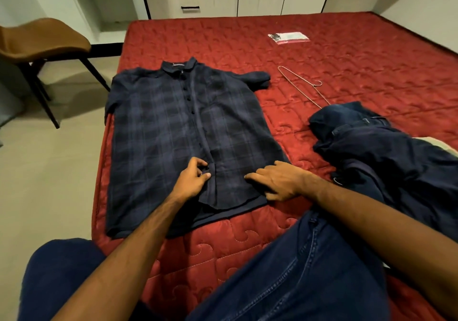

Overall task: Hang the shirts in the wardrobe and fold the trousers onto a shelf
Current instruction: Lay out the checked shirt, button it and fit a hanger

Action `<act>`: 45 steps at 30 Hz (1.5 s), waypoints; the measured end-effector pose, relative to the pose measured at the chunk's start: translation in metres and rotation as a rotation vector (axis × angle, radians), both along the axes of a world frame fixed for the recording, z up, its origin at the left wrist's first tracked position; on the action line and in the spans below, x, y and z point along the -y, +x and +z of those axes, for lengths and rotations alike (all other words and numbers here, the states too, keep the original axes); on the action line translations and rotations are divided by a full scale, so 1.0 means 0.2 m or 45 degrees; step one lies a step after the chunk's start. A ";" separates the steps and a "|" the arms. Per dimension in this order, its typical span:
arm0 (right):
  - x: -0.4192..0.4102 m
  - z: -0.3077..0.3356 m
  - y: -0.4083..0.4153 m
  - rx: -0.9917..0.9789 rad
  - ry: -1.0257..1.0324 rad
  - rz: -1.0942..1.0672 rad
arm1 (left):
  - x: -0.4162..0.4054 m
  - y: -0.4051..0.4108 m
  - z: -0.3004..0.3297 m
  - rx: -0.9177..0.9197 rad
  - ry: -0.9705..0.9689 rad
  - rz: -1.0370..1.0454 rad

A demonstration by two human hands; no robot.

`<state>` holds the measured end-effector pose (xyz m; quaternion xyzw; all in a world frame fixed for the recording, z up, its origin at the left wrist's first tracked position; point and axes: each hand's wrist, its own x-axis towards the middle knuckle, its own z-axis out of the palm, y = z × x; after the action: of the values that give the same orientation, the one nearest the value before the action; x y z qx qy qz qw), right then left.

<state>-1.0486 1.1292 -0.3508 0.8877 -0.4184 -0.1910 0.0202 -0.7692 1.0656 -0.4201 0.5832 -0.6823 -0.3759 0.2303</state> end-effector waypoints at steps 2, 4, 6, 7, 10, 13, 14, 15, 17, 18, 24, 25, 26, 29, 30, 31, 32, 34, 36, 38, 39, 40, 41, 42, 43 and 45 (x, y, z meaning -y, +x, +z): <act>0.01 -0.01 -0.02 0.023 -0.028 0.026 | 0.00 0.01 -0.01 -0.042 0.028 0.012; 0.01 -0.04 0.00 -0.011 -0.060 0.056 | 0.00 0.01 0.00 -0.067 0.042 0.020; 0.01 -0.03 0.02 -0.039 -0.027 0.044 | 0.00 0.01 0.00 -0.069 0.044 0.011; 0.02 -0.01 0.02 -0.050 -0.014 0.038 | -0.01 0.01 0.00 -0.066 0.044 0.000; 0.05 0.05 -0.06 -0.122 0.042 -0.033 | -0.02 0.01 0.02 -0.059 0.038 -0.025; 0.07 0.10 -0.20 -0.213 0.113 -0.188 | -0.03 0.00 0.02 -0.036 0.001 -0.032; 0.07 0.11 -0.24 -0.207 0.168 -0.252 | -0.04 0.00 0.02 -0.010 -0.018 -0.050; 0.07 0.12 -0.26 -0.156 0.255 -0.322 | -0.04 -0.01 0.01 0.027 -0.044 -0.083; 0.07 0.11 -0.28 0.018 0.461 -0.453 | -0.05 -0.01 0.00 0.098 -0.096 -0.160; 0.06 0.10 -0.29 0.083 0.500 -0.482 | -0.06 -0.01 0.00 0.124 -0.118 -0.198; 0.09 0.06 -0.16 -0.067 0.007 -0.099 | -0.22 0.10 0.06 0.581 -0.307 -0.553; 0.09 0.06 -0.12 0.023 0.014 -0.070 | -0.25 0.12 0.08 0.741 -0.394 -0.608; 0.09 0.05 -0.08 0.094 0.045 -0.050 | -0.29 0.14 0.09 0.873 -0.484 -0.643; 0.07 0.03 0.02 0.107 0.157 0.026 | -0.32 0.13 0.11 0.998 -0.776 -0.721; 0.06 0.02 0.05 0.066 0.151 0.054 | -0.31 0.12 0.10 1.018 -0.865 -0.759; 0.04 0.01 0.07 0.018 0.122 0.072 | -0.31 0.11 0.10 1.037 -0.936 -0.788; 0.03 0.00 0.09 -0.026 0.077 0.082 | -0.31 0.09 0.11 1.057 -0.971 -0.811; 0.00 -0.01 0.11 -0.060 -0.005 0.106 | -0.32 0.07 0.12 1.060 -1.025 -0.862; -0.01 -0.02 0.12 -0.046 -0.033 0.132 | -0.32 0.06 0.15 1.010 -0.966 -0.914; 0.00 0.01 0.12 -0.031 0.040 0.058 | -0.29 0.08 0.17 0.848 -0.761 -0.941; 0.01 0.01 0.11 -0.019 0.121 -0.027 | -0.27 0.09 0.19 0.760 -0.599 -0.960; 0.01 0.03 0.11 -0.011 0.259 -0.135 | -0.26 0.10 0.20 0.713 -0.430 -1.003; 0.02 0.05 0.11 0.012 0.435 -0.238 | -0.24 0.12 0.21 0.662 -0.311 -1.043; 0.03 0.06 0.13 0.037 0.621 -0.334 | -0.23 0.12 0.22 0.626 -0.197 -1.064; 0.06 0.08 0.15 0.065 0.790 -0.420 | -0.20 0.13 0.22 0.564 -0.121 -1.060; 0.15 0.11 0.21 0.068 1.058 -0.584 | -0.10 0.12 0.22 0.368 -0.187 -0.916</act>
<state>-1.0068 1.1001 -0.3282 0.7100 -0.4921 -0.3188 -0.3900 -0.7447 1.0859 -0.3754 0.3359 -0.8935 -0.2969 0.0267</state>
